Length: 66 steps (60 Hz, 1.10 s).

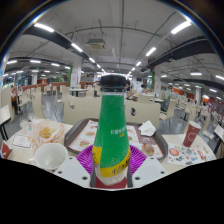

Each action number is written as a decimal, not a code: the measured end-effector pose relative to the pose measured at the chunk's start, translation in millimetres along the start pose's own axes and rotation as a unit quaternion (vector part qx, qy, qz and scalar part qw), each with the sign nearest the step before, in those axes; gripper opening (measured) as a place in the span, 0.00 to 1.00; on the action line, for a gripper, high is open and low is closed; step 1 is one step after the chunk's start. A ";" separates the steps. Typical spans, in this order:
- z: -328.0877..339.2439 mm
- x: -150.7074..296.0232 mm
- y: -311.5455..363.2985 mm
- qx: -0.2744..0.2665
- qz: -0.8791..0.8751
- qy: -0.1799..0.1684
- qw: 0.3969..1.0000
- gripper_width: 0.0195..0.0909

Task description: Pour water

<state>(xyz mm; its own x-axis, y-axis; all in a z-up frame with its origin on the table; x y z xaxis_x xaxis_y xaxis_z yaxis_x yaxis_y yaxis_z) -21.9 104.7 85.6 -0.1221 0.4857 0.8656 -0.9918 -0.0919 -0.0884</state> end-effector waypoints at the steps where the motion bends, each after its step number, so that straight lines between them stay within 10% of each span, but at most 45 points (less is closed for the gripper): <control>1: -1.5 -0.4 0.7 0.003 -0.004 -0.005 1.000 0.31; 37: 3.9 -19.4 21.4 0.064 -0.016 -0.018 0.998 0.46; 42: -16.4 -22.7 9.1 0.079 -0.024 0.016 0.996 0.55; 49: -0.1 -36.9 7.4 0.090 -0.030 0.066 0.993 0.93; 66: 129.3 -36.4 -21.1 0.013 -0.042 0.133 0.990 0.92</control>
<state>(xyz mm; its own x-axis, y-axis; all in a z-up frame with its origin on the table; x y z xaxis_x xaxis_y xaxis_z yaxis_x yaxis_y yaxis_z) 8.2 -23.4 119.7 -0.0490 0.7039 0.7086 -0.9980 -0.0633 -0.0061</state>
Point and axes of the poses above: the point between the fingertips, and its own axes, seen from behind it with the camera up: y to the left, x up, z backward, against the way the camera looks, the point moved 2 cm from there along z, backward, against the way the camera looks, and after that the axes turned 12 degrees about y, right-handed, at the moved point
